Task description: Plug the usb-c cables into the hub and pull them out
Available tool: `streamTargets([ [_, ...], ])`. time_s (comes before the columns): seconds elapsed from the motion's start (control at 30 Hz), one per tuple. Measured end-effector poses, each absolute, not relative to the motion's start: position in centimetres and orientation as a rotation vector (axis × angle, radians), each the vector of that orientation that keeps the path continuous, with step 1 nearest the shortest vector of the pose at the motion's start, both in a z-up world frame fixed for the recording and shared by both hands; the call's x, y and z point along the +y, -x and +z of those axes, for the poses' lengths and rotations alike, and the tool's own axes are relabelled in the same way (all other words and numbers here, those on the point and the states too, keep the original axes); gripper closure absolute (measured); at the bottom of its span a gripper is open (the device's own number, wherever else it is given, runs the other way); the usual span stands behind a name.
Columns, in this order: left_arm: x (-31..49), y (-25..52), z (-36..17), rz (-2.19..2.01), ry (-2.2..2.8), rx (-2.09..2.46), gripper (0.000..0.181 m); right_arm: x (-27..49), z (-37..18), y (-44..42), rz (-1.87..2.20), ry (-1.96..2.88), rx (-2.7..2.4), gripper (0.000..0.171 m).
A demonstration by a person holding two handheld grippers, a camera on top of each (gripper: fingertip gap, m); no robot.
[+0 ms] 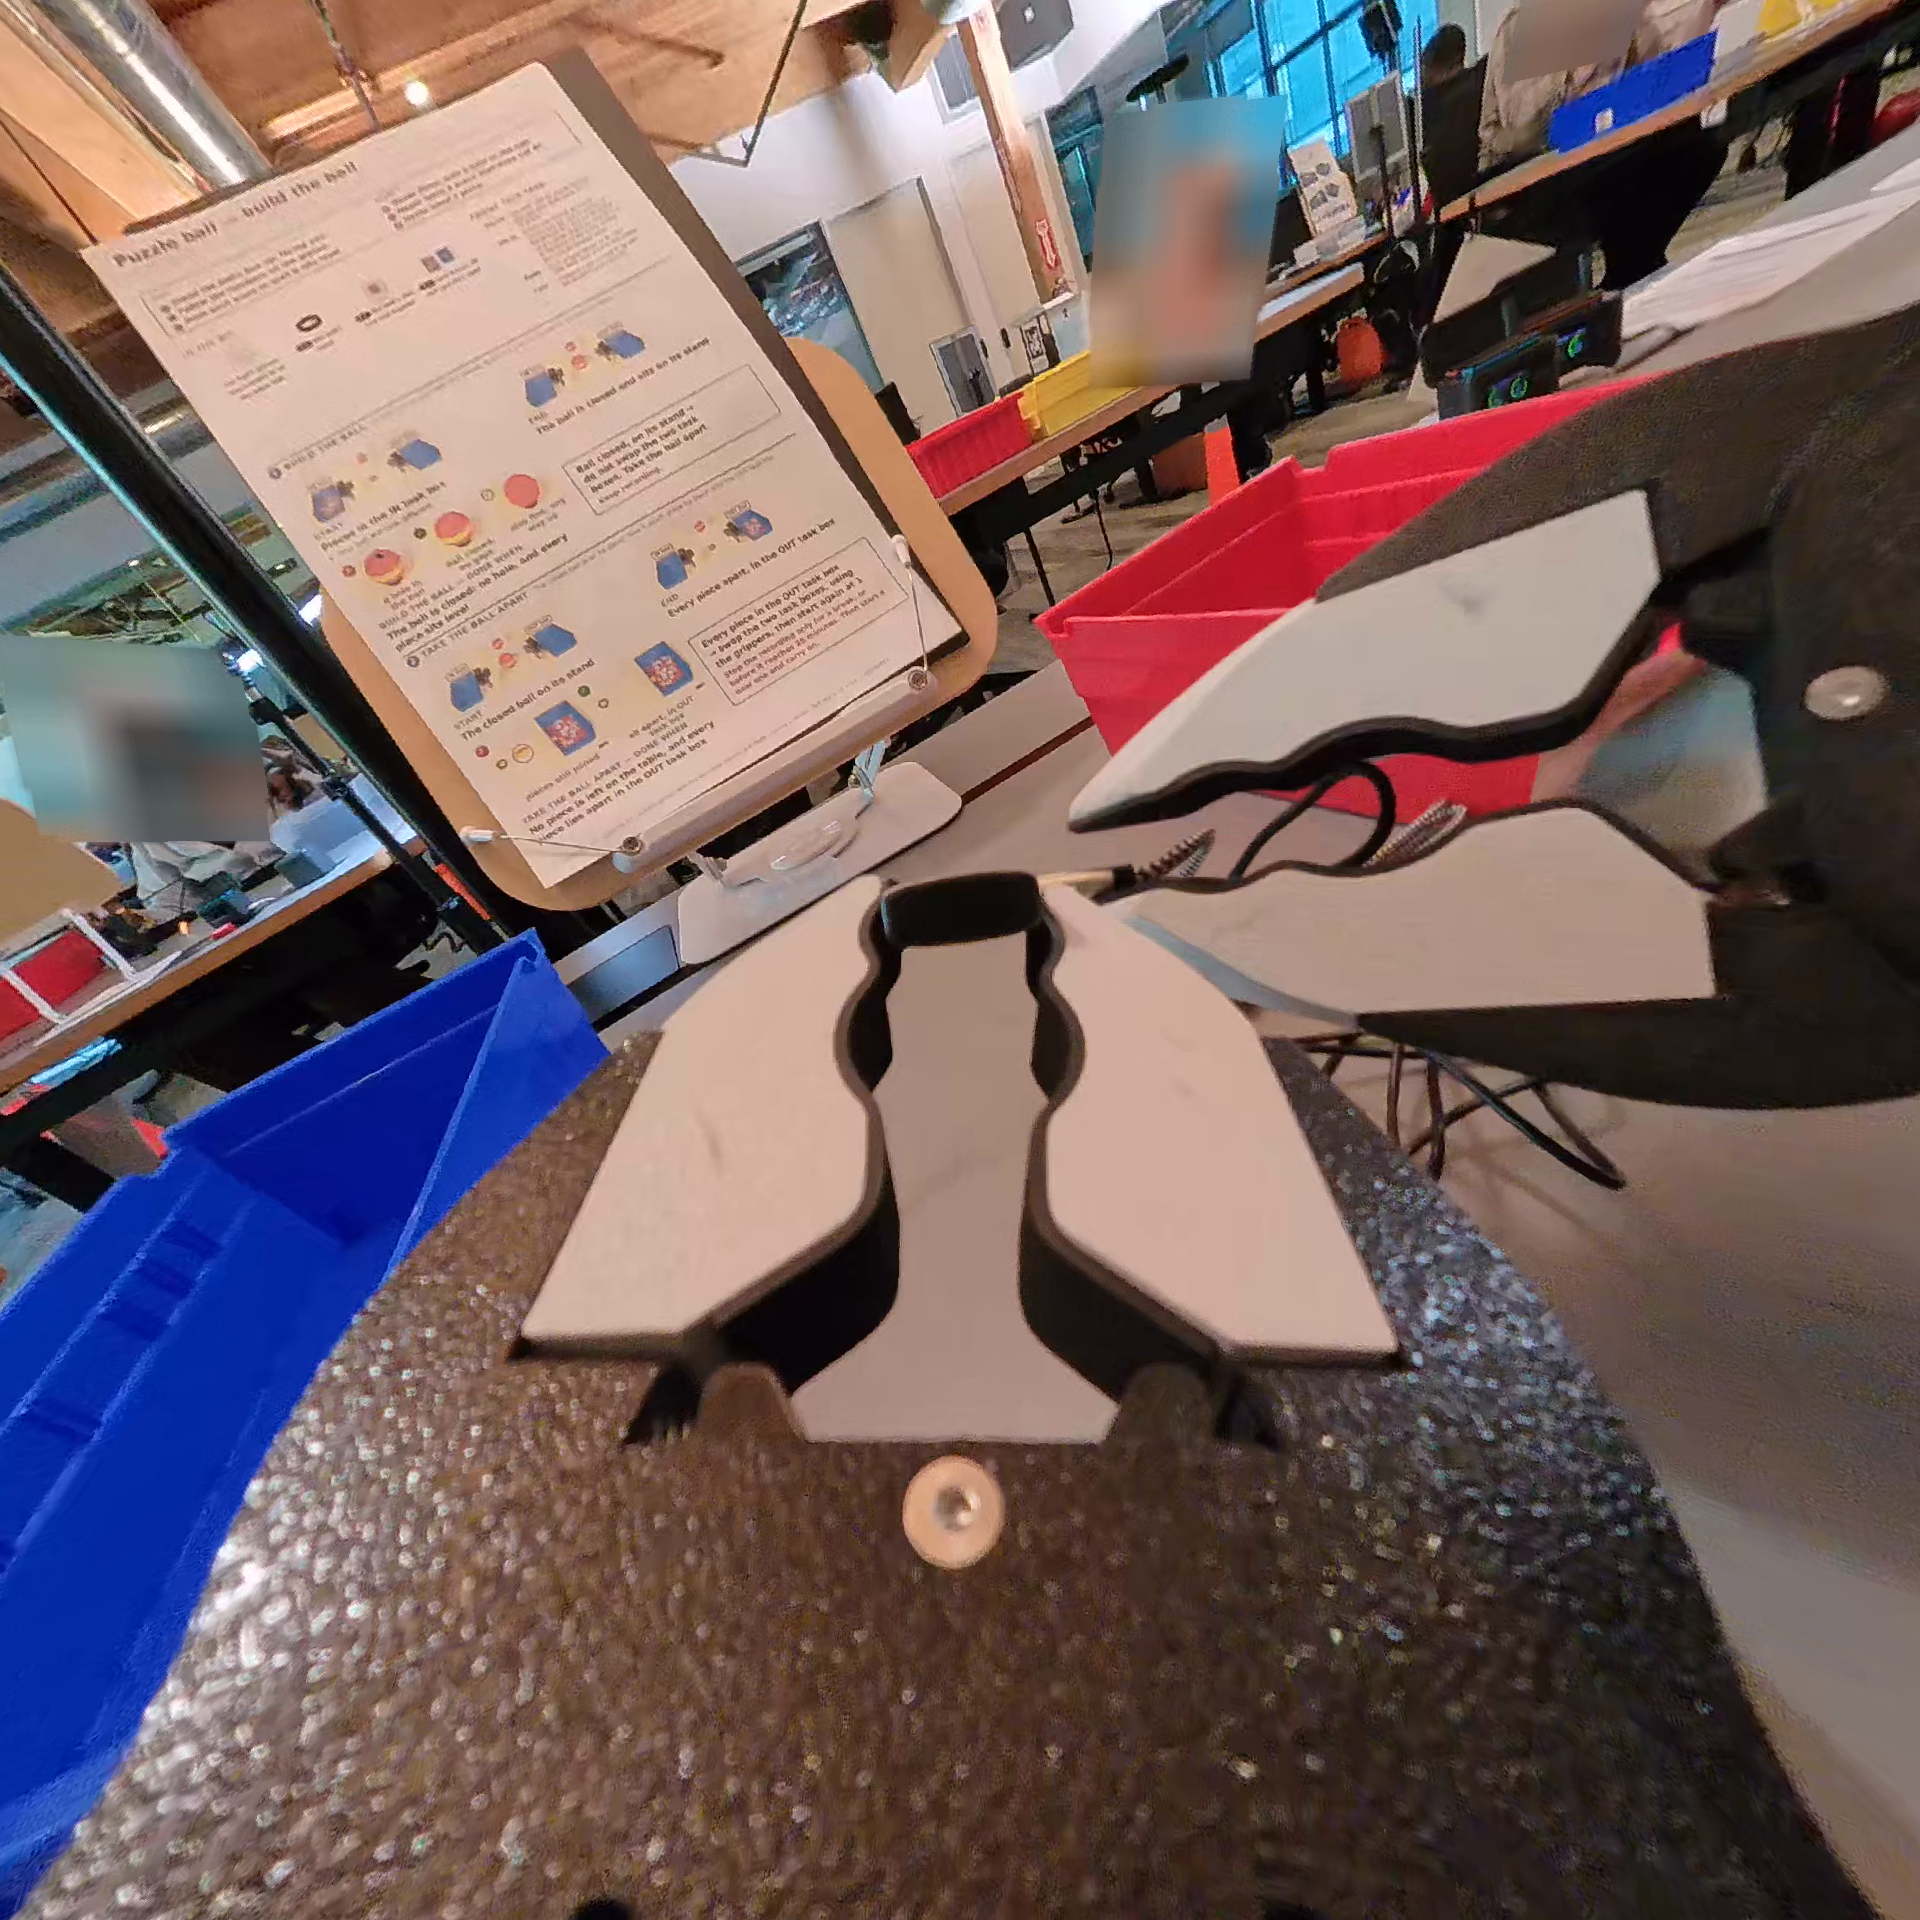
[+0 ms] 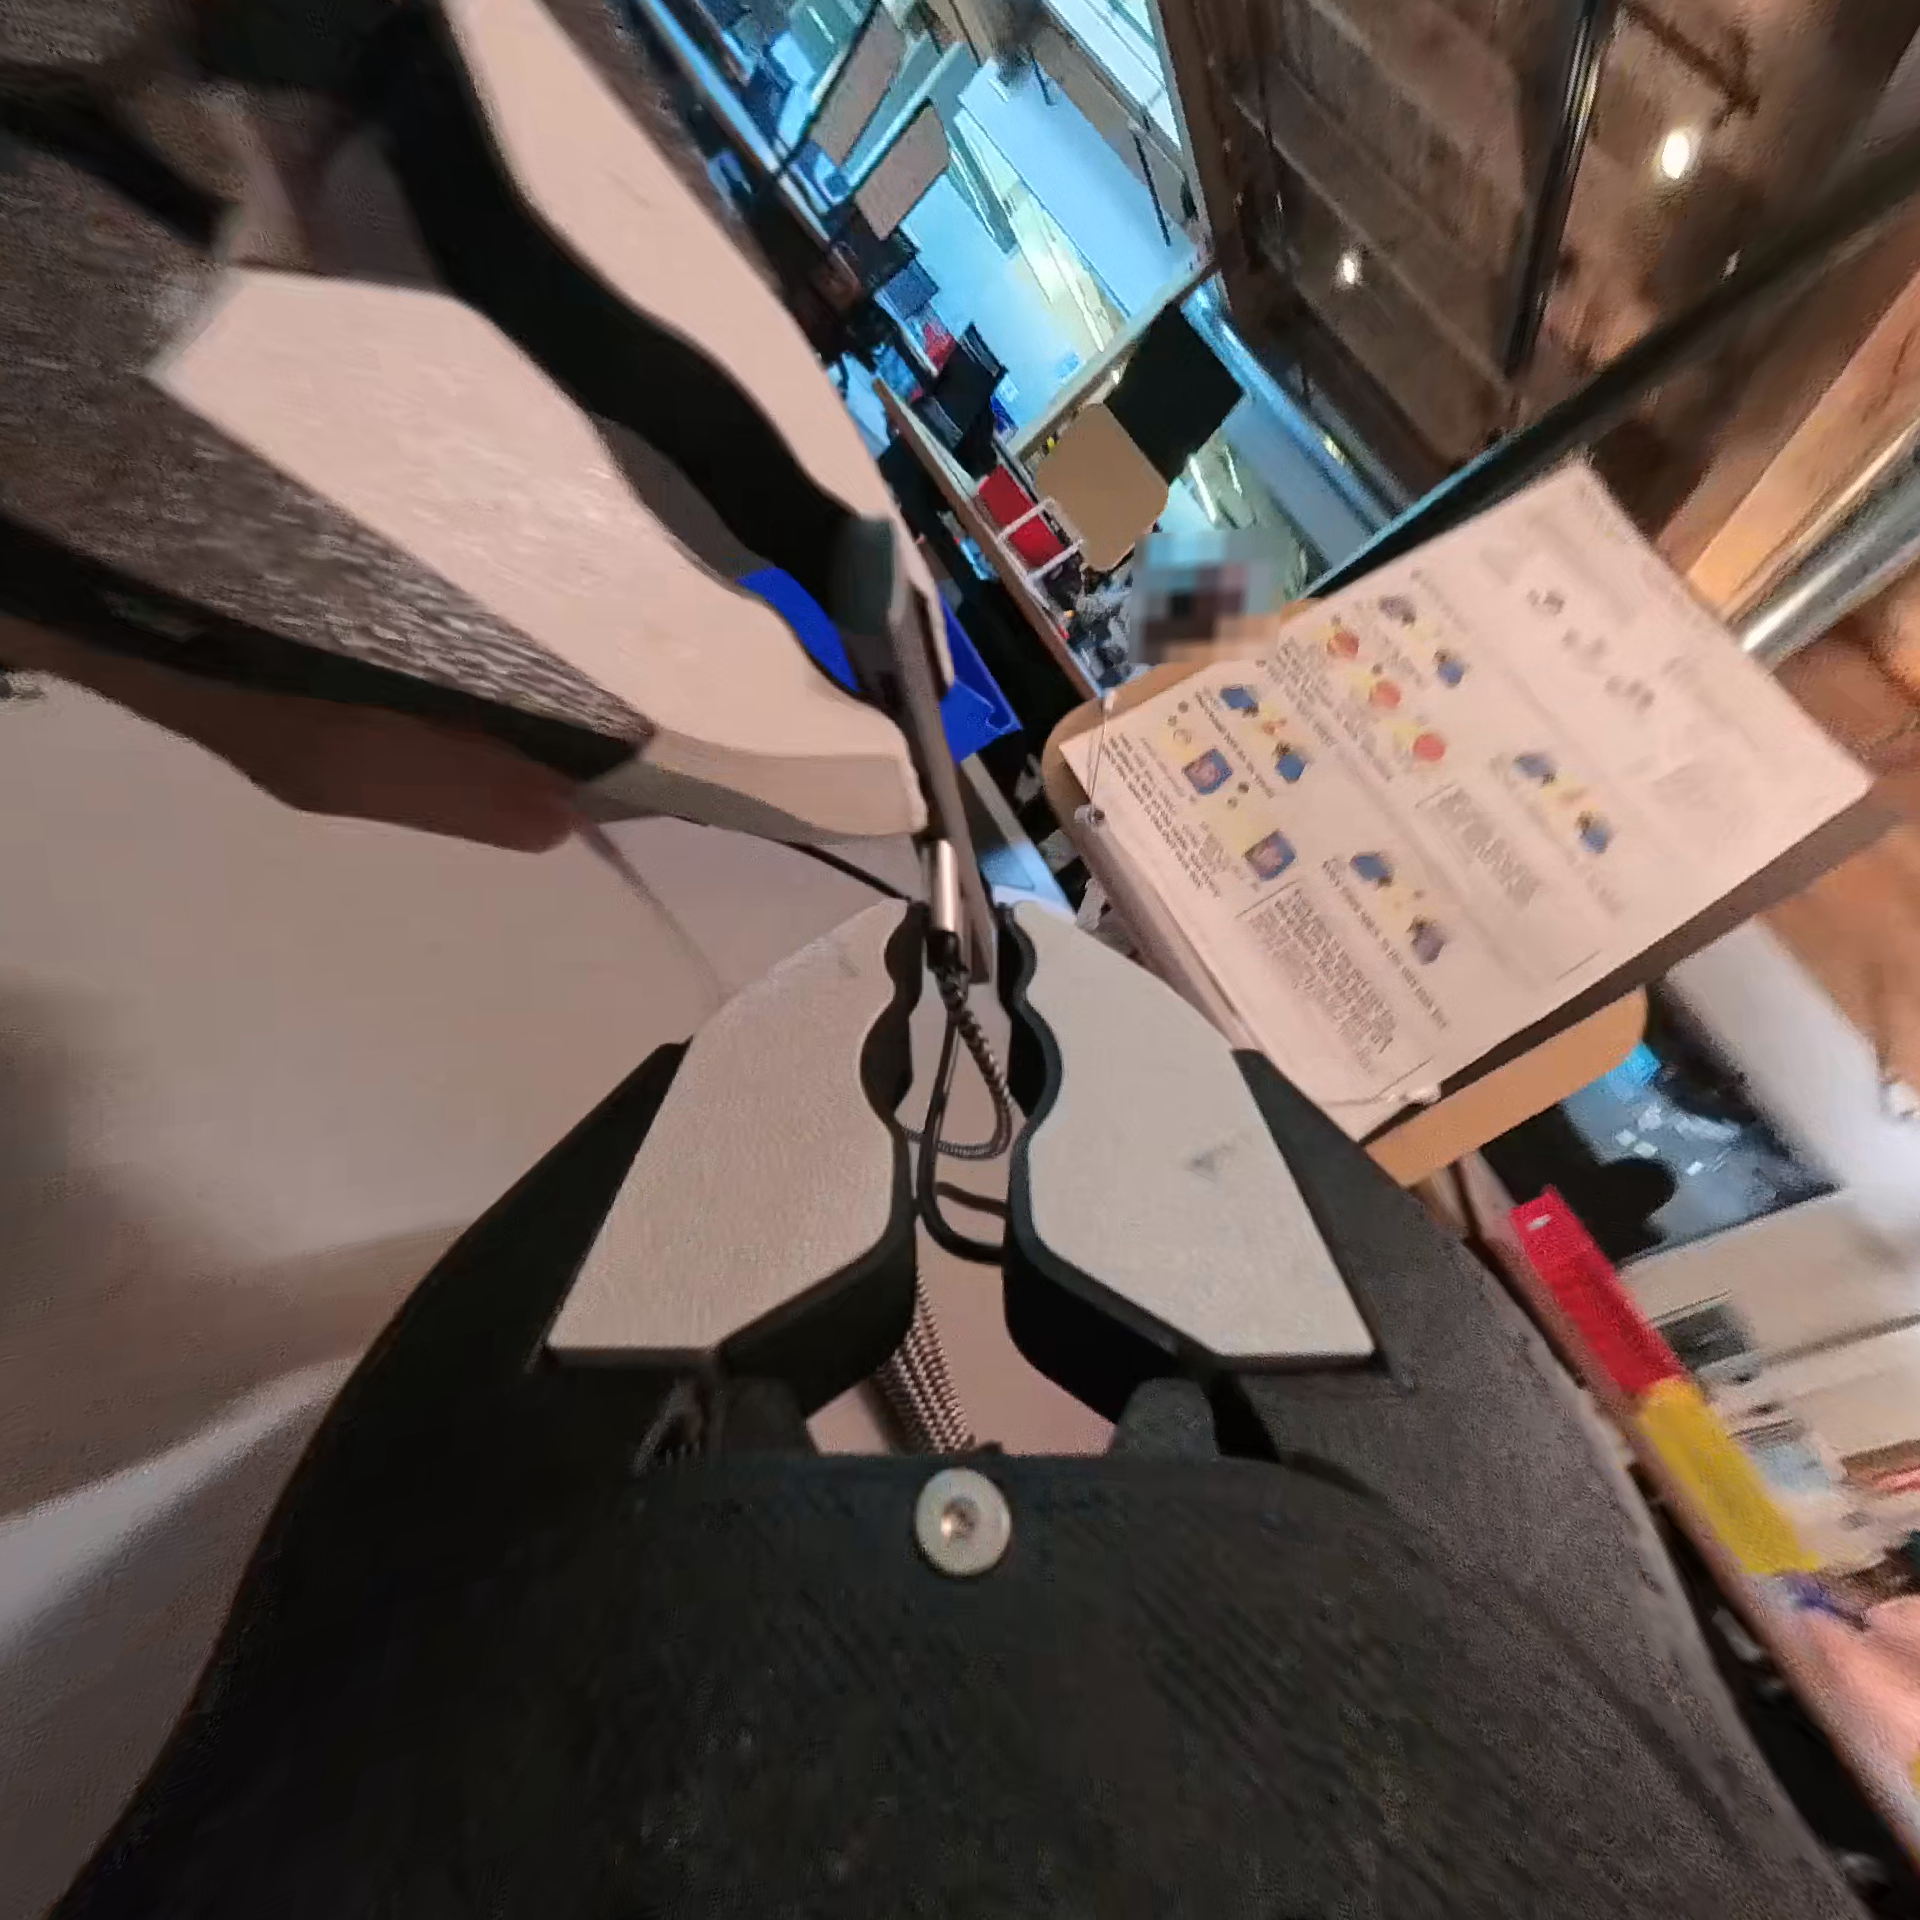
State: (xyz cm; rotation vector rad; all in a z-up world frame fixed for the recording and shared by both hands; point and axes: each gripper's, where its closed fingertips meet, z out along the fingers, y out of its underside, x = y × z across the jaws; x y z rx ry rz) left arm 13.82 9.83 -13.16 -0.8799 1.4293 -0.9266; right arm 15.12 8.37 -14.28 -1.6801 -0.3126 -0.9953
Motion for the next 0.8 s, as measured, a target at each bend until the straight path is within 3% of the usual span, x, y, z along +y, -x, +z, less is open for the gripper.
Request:
streamTargets([
  [0.03,9.8,-13.7,-13.0,-0.945,0.881,1.424,0.158,8.2,-14.4,-15.6,-0.989,1.69,-0.281,0.154],
  [0.1,9.4,-13.6,-12.8,-0.983,0.881,1.442,0.158,7.8,-14.4,-16.6,-1.084,1.688,-0.299,0.147],
  [0.17,9.0,-13.6,-12.5,-1.03,0.894,1.451,0.158,7.6,-14.4,-16.8,-1.18,1.666,-0.367,0.154],
  [0.23,9.2,-13.4,-12.1,-1.044,0.901,1.437,0.158,7.7,-14.2,-16.4,-1.193,1.629,-0.425,0.146],
  [0.4,11.8,-13.1,-11.2,-0.917,0.875,1.404,0.158,7.6,-13.7,-11.3,-0.478,1.663,-0.547,0.122],
  [0.5,11.3,-12.7,-10.4,-1.019,0.826,1.432,0.158,4.7,-7.2,-12.2,-0.261,1.432,-0.311,0.128],
  [0.57,9.7,-12.1,-9.8,-1.092,0.723,1.488,0.158,2.8,-6.0,-15.3,-0.28,1.397,-0.194,0.133],
  [0.67,7.4,-11.2,-9.5,-1.156,0.574,1.567,0.158,1.7,-9.8,-19.4,-0.564,1.588,-0.255,0.123],
  [0.8,5.3,-10.1,-9.7,-1.292,0.46,1.644,0.158,3.0,-13.0,-16.5,-0.456,1.656,-0.477,0.118],
])
